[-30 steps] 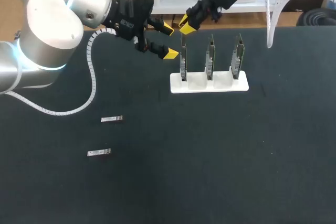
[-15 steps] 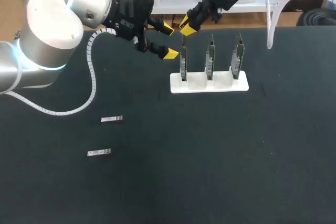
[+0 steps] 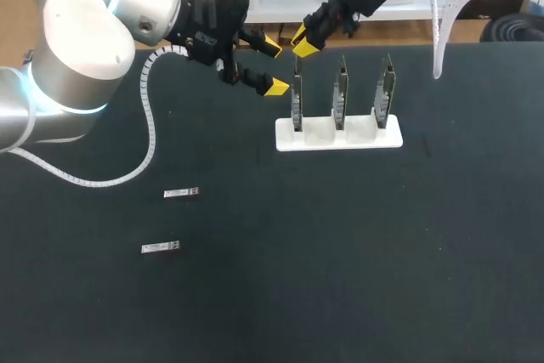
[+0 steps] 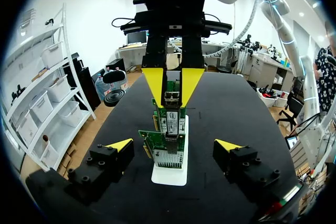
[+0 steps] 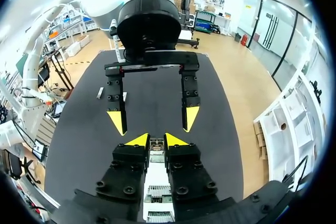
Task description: Pick up the optical module with the left hand, and insert it into the network port with the right hand.
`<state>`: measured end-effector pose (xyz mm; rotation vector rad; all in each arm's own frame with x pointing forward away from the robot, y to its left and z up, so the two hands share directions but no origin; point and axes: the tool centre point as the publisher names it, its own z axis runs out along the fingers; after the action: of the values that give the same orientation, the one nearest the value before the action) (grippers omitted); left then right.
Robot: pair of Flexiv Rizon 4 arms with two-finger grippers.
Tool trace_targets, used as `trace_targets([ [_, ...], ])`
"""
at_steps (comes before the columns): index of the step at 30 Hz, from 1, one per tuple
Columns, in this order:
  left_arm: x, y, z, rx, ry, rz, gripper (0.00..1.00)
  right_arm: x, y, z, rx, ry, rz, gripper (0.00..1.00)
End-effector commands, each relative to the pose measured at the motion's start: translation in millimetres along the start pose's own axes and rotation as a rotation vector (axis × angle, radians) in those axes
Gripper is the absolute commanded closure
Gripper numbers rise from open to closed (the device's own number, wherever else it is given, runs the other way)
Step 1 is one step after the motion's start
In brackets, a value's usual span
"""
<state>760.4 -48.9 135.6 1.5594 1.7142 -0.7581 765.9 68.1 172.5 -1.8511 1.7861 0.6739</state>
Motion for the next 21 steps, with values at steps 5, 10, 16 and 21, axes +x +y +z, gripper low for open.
trace_targets([
  [5, -0.1, 1.7, 0.7, 0.003, 0.002, 0.001, 0.0, -2.0, -2.1, 0.2, 0.0, -0.004, -0.014, 1.0],
  [10, -0.1, 1.7, 0.7, 0.003, 0.002, 0.001, 0.0, -2.2, -1.7, -0.1, -0.006, 0.001, -0.016, 1.0],
  [16, -0.1, 1.7, 0.7, 0.003, 0.002, 0.001, 0.0, -2.3, -1.1, -0.1, -0.011, 0.003, -0.014, 1.0],
  [21, -0.1, 1.7, 0.7, 0.003, 0.002, 0.001, 0.0, -1.1, -1.5, 2.6, -0.016, 0.004, -0.01, 1.0],
])
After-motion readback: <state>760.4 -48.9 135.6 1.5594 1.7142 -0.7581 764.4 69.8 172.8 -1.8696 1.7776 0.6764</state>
